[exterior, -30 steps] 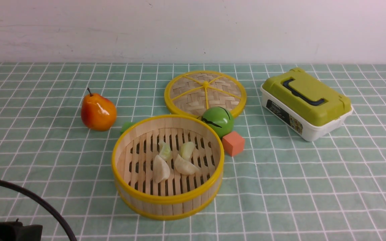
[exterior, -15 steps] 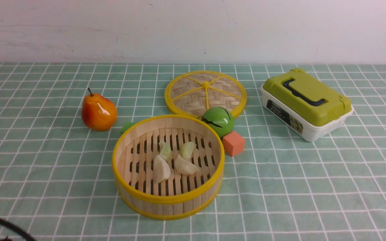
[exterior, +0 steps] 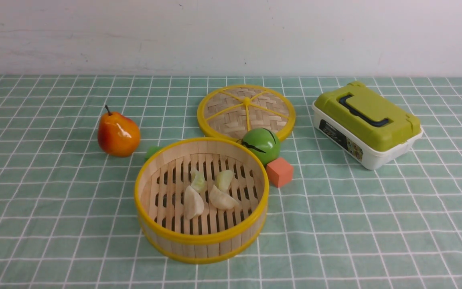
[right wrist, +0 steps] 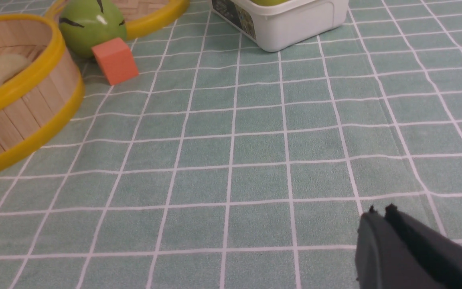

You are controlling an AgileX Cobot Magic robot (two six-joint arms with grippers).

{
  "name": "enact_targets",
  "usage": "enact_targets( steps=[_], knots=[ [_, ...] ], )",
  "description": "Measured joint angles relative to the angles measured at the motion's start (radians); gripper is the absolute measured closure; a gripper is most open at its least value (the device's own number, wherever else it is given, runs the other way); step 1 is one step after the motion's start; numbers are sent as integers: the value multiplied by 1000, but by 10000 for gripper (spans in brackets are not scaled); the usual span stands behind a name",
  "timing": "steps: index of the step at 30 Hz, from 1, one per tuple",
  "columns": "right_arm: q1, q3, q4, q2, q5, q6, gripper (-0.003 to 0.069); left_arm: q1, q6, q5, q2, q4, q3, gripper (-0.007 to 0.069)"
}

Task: Put the dumplings into the steamer on the table with the blue tablecloth.

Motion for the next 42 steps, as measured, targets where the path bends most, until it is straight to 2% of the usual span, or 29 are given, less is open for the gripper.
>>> enact_targets(
  steps=[6, 13, 17, 42],
  knots=[
    [0, 0, 0, -1, 0, 0, 644, 22, 80, 104, -1, -97, 20, 424],
    [0, 0, 0, -1, 0, 0, 639, 22, 366, 104, -1, -298, 20, 578],
    [0, 0, 0, -1, 0, 0, 636, 22, 455, 104, -1, -331, 20, 638],
    [0, 0, -1, -1, 0, 0, 607, 22, 473, 104, -1, -334, 20, 638]
  ],
)
